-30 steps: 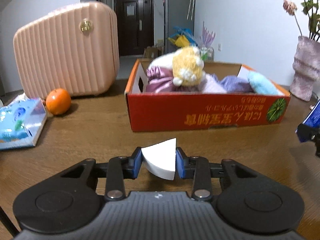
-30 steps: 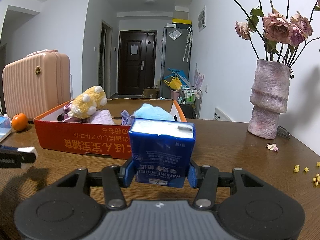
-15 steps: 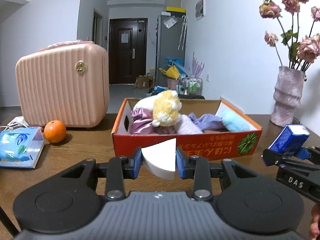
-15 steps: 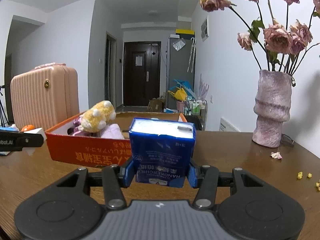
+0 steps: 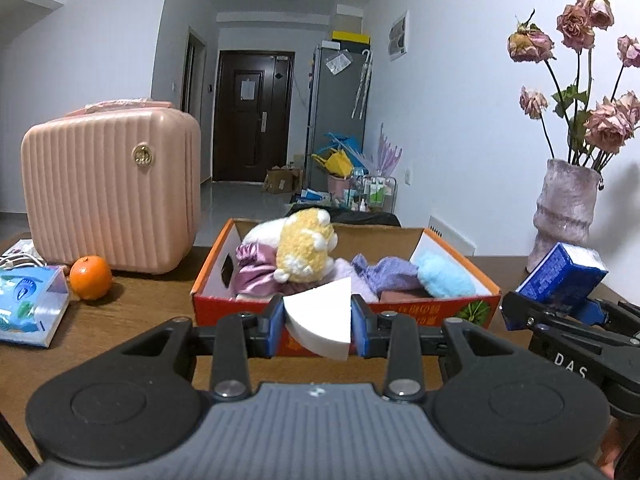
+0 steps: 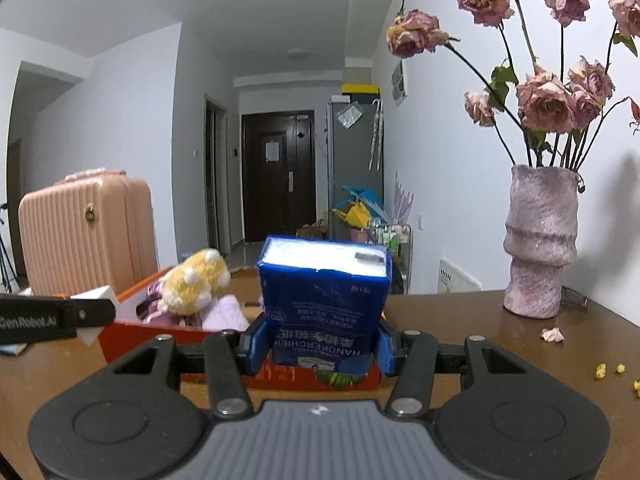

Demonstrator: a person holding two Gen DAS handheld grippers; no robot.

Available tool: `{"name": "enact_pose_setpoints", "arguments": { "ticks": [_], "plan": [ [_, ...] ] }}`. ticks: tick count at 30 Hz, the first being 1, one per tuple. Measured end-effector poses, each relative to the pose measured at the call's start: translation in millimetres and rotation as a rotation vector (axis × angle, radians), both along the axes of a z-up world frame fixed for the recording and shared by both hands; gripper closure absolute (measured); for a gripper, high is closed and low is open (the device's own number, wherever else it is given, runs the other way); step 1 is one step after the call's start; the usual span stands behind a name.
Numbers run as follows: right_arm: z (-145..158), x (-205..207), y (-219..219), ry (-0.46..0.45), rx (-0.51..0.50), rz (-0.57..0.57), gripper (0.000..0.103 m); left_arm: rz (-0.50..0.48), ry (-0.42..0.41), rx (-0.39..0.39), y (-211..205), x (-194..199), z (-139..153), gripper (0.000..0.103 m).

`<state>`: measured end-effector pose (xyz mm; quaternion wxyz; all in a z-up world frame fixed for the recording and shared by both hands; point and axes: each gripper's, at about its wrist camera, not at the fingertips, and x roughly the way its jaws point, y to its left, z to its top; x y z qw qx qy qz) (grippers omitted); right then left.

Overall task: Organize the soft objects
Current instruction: 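Carry the sponge with the left tool while the right carries the carton to the box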

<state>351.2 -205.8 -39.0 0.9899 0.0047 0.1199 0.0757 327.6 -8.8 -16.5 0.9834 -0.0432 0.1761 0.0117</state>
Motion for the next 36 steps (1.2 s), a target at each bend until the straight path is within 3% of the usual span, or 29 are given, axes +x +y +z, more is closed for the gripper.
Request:
{"name": "enact_pose_setpoints", "arguments": {
  "ticks": [20,36],
  "plan": [
    [11,73,13,-0.047,0.036,-0.038,0.052,0.044,-0.041,-0.120,-12,79,15,0.068],
    [3,140,36,-0.073,-0.034,-0.027,0.052,0.064,-0.054,-0.066,-17,141,5,0.068]
  ]
}}
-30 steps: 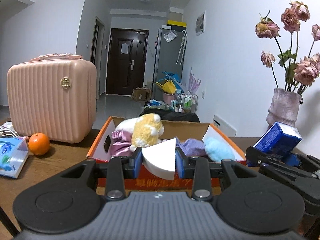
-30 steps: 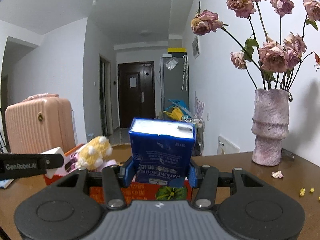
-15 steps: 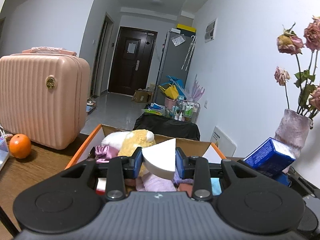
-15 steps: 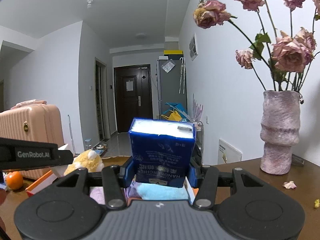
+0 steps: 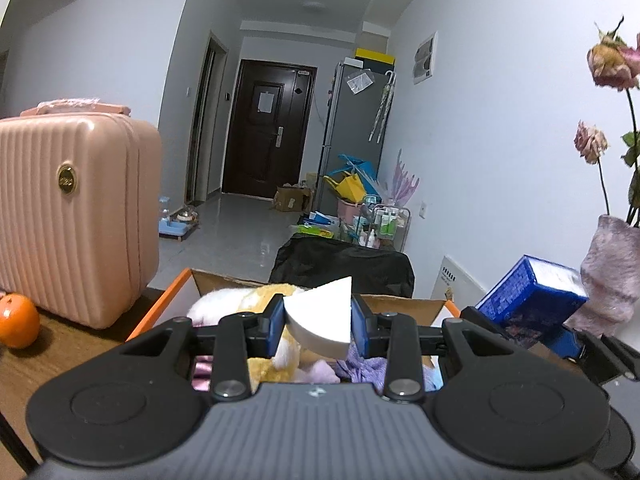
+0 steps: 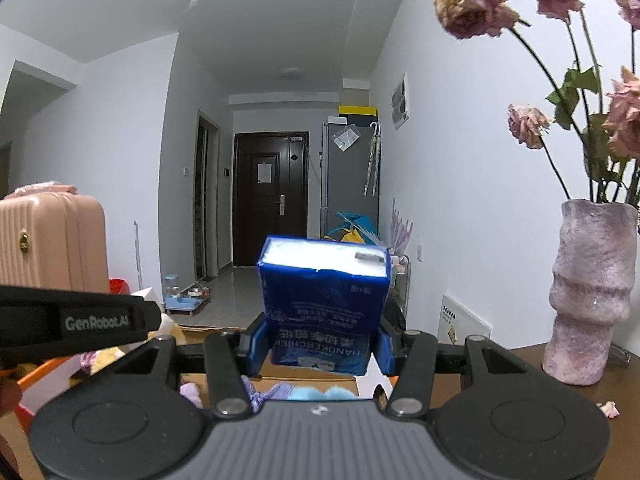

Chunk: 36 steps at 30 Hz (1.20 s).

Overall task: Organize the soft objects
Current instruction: 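Carry the sponge with the left tool while the right carries the carton to the box, then open the right tool over the box while the left releases the sponge into it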

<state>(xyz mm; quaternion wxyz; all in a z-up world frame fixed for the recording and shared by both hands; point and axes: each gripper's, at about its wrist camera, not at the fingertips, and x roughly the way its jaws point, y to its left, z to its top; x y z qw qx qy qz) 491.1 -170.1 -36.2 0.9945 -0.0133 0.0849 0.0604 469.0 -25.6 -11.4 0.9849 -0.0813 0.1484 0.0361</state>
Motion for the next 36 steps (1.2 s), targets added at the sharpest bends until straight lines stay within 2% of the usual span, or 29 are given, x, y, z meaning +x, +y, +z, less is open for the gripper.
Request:
{"name": "enact_pose_setpoints", "arguments": {
  "ticks": [9,17,19,21,24,26,29,30,32,36],
  "plan": [
    [-7,28,-1,0.035,-0.007,-0.013,0.052,-0.012,0.013,0.035,-3,25,-8,0.068],
    [-15,47,1,0.070,-0.049,0.009,0.052,-0.017,0.036,0.032,1,38,-11,0.065],
    [-15,49,0,0.086,-0.053,0.018,0.051,-0.025,0.031,0.021,2,36,-10,0.060],
    [-15,50,0,0.087,-0.057,0.017,0.050,-0.020,0.023,0.019,4,33,-8,0.045],
    [-14,49,-2,0.082,-0.053,0.025,0.037,-0.004,0.016,0.019,5,31,-7,0.028],
    [-13,47,-2,0.076,-0.053,0.026,0.022,0.009,0.008,0.018,6,28,-6,0.020],
    [-14,44,-2,0.065,-0.051,0.022,0.009,0.022,-0.004,0.035,7,22,-5,0.006],
    [-14,44,-2,0.063,-0.051,0.020,0.007,0.031,-0.005,0.043,7,21,-5,0.000],
    [-14,43,-1,0.060,-0.052,0.016,0.000,0.059,-0.015,0.060,9,17,-6,0.000],
    [-15,38,2,0.052,-0.067,0.014,0.000,0.063,-0.005,0.056,14,16,-6,0.000]
  ]
}}
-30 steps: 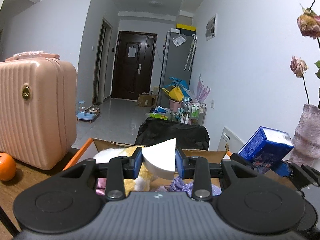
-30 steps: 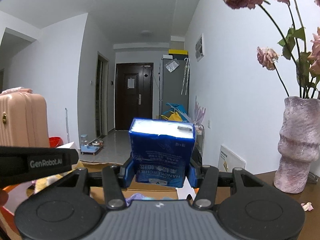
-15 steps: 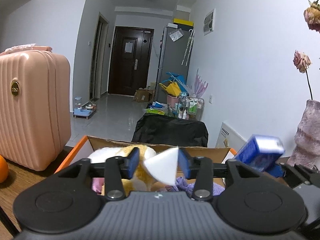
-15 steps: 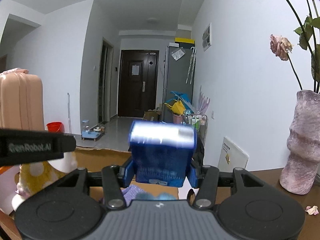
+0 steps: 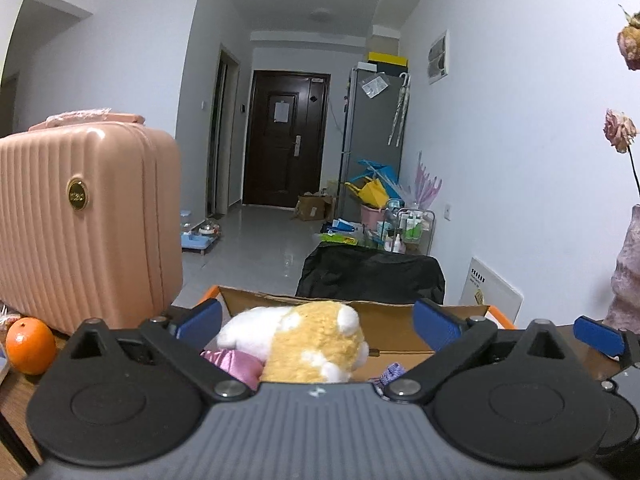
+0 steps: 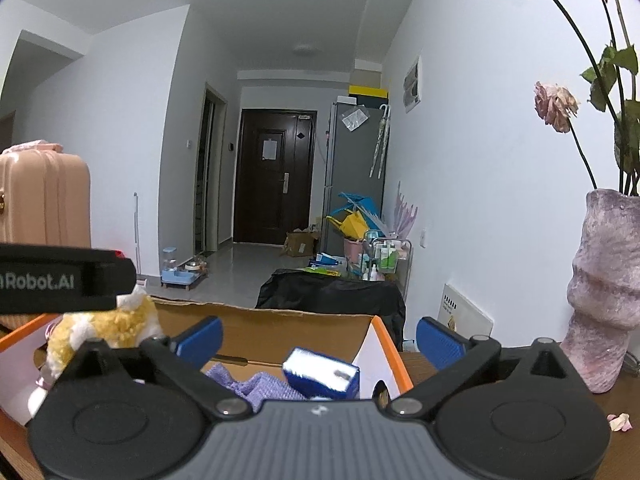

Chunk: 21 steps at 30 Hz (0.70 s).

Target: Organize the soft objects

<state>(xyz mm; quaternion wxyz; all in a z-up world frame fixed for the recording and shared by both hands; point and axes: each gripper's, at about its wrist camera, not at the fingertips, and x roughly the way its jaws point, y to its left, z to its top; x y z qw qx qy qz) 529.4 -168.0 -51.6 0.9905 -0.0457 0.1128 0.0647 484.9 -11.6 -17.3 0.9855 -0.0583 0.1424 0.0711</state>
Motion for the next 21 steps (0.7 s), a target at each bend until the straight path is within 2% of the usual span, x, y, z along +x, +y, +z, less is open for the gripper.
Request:
{"name": "enact_pose_setpoints", "arguments": {
  "ticks": [11,21],
  "plan": [
    [7,-30,0,-0.038,-0.018,0.006,0.000,0.025,-0.014,0.014,11,-19,6,0.000],
    [28,-89,-11,-0.020,0.003,0.037,0.000,0.005,-0.022,0.077,16,-75,25,0.000]
  ]
}}
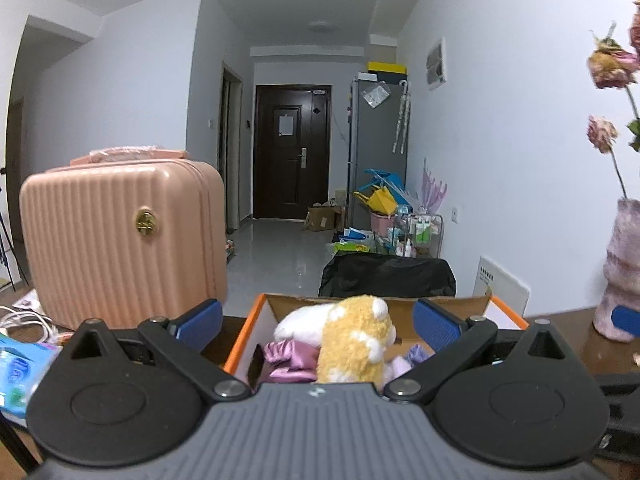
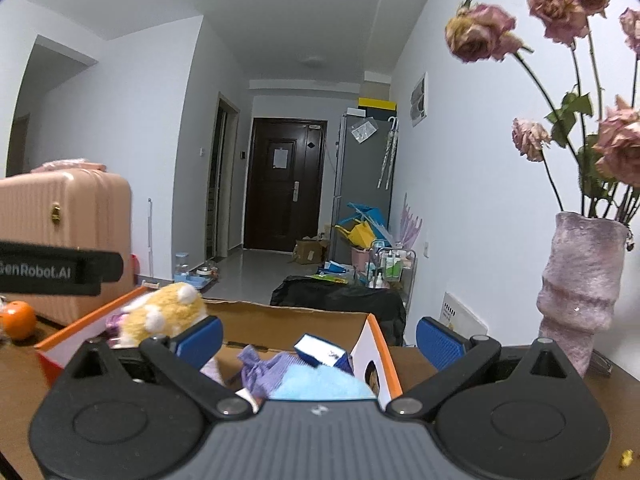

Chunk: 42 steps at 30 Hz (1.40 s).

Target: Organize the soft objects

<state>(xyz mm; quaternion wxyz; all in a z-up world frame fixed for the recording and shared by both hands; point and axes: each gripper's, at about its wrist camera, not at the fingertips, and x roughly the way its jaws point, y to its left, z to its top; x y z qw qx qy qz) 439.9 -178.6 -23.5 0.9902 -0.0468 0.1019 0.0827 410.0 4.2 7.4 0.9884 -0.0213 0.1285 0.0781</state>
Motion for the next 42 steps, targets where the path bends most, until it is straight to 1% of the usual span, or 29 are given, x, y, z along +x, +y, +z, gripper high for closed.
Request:
{"name": "enact_pose_setpoints", "arguments": {
  "ticks": [5,11,14,18,26,30,34,38,42],
  "plan": [
    [14,-41,-10,0.020,0.030,0.015,0.000,-0.033,0.020,-0.004,5,-38,5,0.000],
    [28,-95,-17,0.019,0.034,0.020,0.000,-0.063,0.037,0.014,7,-92,3,0.000],
    [29,-124,-19,0.023,0.035,0.031,0.000,-0.071,0.040,0.005,10,-120,4,0.000],
    [28,-160,-19,0.027,0.019,0.048,0.000,-0.085,0.061,-0.002,13,-152,2,0.000],
    [19,-235,-27,0.026,0.015,0.029,0.000,-0.130,0.074,0.011,9,-228,-4,0.000],
    [13,-267,-36,0.062,0.036,0.021,0.000,-0.147,0.071,0.029,6,-263,-9,0.000],
    [7,-292,-42,0.106,0.044,0.011,0.000,-0.164,0.082,0.021,5,-297,-17,0.000],
    [2,-320,-39,0.129,0.015,0.012,0.000,-0.172,0.088,0.041,3,-328,-26,0.000],
    [0,-342,-36,0.146,0.011,0.020,0.000,-0.178,0.111,0.032,4,-349,-32,0.000]
  ]
}}
